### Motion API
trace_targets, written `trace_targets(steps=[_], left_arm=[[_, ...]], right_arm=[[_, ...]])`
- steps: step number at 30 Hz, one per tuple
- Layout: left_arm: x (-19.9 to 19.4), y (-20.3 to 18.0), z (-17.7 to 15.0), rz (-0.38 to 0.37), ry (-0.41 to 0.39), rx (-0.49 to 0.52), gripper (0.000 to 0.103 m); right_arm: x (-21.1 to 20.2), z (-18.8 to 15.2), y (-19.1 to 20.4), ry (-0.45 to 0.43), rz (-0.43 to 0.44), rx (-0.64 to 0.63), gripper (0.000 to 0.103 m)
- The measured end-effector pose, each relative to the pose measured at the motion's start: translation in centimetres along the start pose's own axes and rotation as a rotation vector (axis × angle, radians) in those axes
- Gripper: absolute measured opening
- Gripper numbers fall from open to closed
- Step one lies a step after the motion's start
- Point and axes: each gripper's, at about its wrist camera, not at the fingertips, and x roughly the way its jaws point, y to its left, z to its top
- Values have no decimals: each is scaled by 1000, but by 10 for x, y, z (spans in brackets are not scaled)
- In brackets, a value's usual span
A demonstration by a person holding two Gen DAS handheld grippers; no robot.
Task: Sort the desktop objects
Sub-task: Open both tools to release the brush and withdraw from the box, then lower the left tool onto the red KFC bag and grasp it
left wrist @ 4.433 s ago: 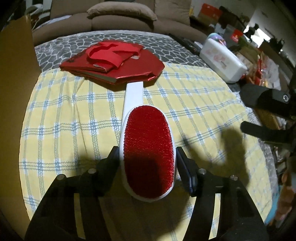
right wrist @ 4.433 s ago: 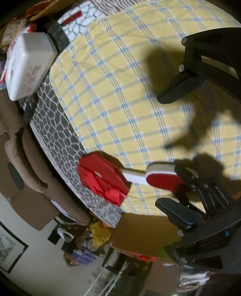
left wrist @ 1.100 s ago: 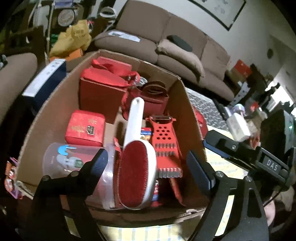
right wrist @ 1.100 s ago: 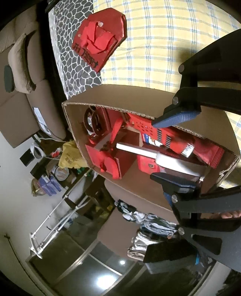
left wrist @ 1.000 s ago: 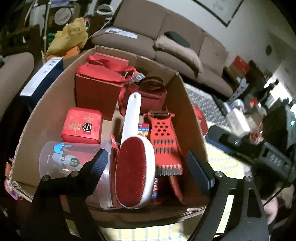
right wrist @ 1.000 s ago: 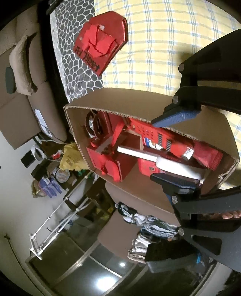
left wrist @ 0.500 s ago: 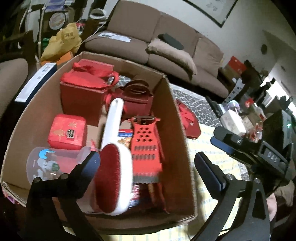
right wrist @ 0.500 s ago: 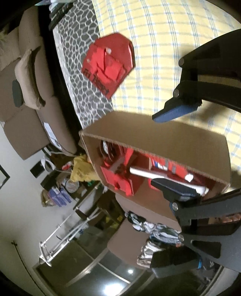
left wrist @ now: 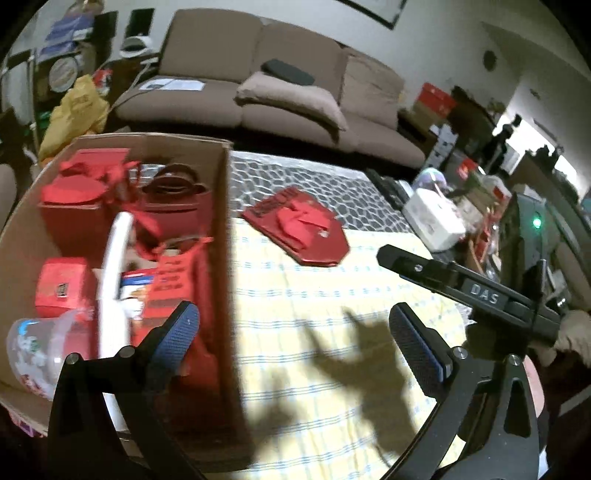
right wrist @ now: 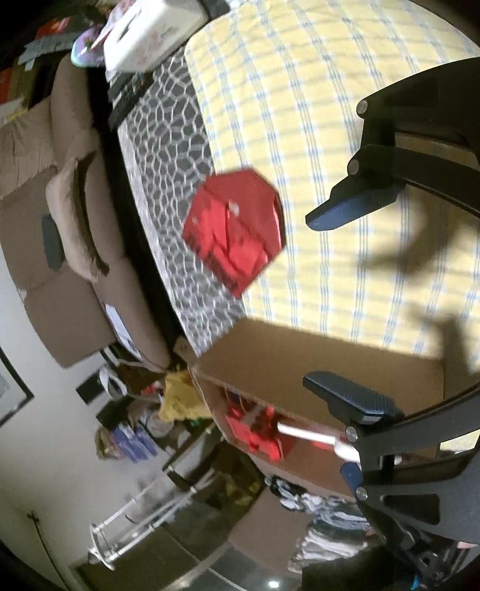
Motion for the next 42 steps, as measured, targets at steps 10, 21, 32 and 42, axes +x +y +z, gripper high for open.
trace_targets(steps=[10, 21, 32, 42], left_arm=[[44, -61, 4, 21, 51, 113, 103], [133, -54, 32, 76, 95, 36, 103], [223, -20, 71, 157, 128, -47, 103], [269, -15, 82, 229, 178, 26, 72]], right_arm=[[-20, 7, -59, -33, -94, 58, 84], [-28, 5, -102, -34, -117, 129, 84], [-18, 2, -117, -6, -101, 149, 84], [-12, 1, -127, 4, -102, 160, 84]])
